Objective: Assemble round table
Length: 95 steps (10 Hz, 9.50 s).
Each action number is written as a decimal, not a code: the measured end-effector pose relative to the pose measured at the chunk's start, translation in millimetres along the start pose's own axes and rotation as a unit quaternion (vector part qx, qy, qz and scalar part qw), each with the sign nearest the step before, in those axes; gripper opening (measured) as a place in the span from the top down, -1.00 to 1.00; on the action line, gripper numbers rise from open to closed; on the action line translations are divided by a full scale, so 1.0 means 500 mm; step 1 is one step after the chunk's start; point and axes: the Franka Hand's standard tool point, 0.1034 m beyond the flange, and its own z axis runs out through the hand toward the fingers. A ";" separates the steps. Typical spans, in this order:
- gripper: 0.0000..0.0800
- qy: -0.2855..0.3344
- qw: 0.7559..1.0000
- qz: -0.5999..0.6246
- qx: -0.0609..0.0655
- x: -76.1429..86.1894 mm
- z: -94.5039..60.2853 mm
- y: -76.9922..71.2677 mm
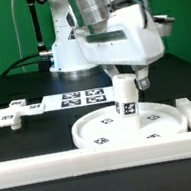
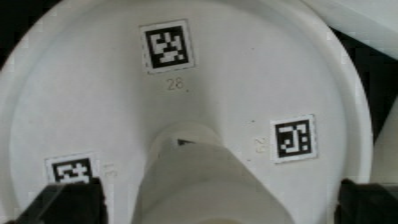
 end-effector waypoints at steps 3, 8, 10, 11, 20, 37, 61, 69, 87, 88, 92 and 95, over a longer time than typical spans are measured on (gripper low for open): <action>-0.62 0.007 0.983 -0.183 -0.015 -0.002 -0.006 -0.011; -0.62 0.005 0.944 -0.330 -0.017 0.001 -0.004 -0.007; -0.62 0.013 0.894 -0.446 -0.031 0.004 -0.002 -0.008; -0.62 0.014 0.868 -0.495 -0.035 0.005 -0.003 -0.007; -0.62 0.008 0.668 -0.742 -0.048 0.023 -0.005 0.000; -0.62 -0.042 0.128 -0.983 -0.121 0.004 0.015 0.004; -0.02 -0.003 0.719 -0.688 -0.102 0.015 0.015 0.029; -0.02 0.036 0.932 -0.354 -0.071 0.009 0.018 0.036; -0.02 0.007 0.953 0.303 0.004 0.009 0.019 0.026; -0.02 0.007 0.956 0.293 0.003 0.008 0.020 0.026; -0.61 0.002 0.986 0.166 -0.017 -0.008 0.019 0.016; -0.62 0.000 0.999 0.052 -0.017 -0.008 0.020 0.016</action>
Offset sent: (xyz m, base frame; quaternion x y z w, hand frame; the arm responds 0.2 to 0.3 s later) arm 0.0000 0.0000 0.0000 0.0000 0.0000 -0.1938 0.9810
